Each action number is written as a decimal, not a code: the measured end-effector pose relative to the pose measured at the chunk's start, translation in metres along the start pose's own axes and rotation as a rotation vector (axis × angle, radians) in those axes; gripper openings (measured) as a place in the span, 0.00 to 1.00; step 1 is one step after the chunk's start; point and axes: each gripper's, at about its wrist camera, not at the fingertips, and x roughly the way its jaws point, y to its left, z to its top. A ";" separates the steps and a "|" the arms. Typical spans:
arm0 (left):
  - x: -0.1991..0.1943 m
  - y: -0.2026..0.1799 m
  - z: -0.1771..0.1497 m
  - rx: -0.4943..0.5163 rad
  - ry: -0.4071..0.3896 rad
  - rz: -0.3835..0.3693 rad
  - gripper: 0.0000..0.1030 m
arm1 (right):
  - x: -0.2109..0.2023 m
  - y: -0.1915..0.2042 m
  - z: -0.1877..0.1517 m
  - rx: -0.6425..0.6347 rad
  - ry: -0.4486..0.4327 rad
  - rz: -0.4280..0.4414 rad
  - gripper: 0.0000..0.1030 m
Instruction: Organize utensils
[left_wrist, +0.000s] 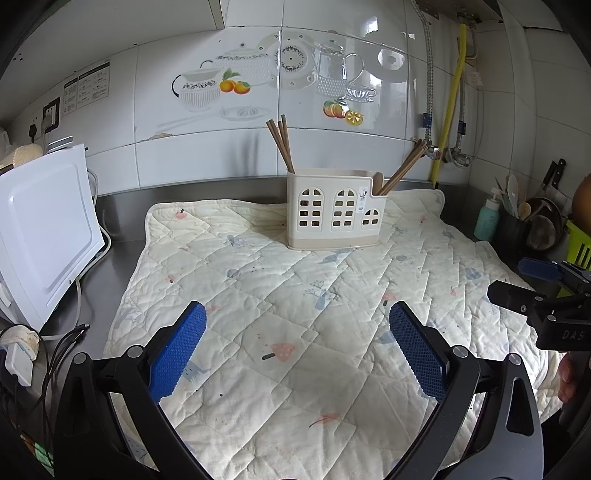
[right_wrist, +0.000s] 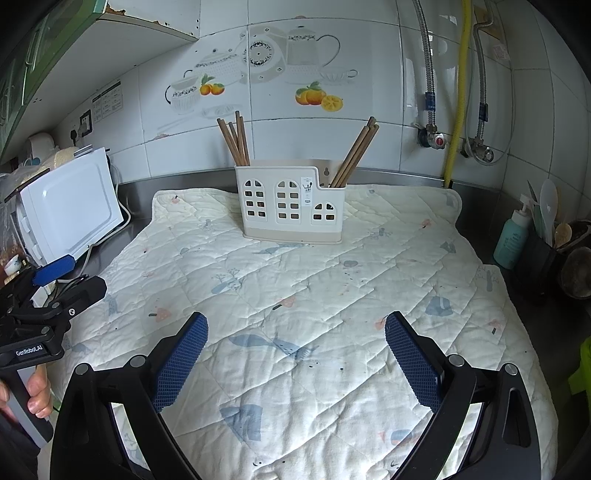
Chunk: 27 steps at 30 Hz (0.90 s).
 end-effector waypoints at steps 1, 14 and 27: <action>0.000 0.000 0.000 0.000 0.001 -0.001 0.95 | 0.000 0.000 0.000 0.000 0.001 0.000 0.91; 0.001 0.000 0.000 -0.002 0.000 -0.004 0.95 | 0.002 0.000 -0.001 -0.002 0.004 0.003 0.91; 0.000 0.002 0.001 -0.017 -0.002 0.000 0.95 | 0.003 0.000 -0.001 -0.005 0.007 0.005 0.91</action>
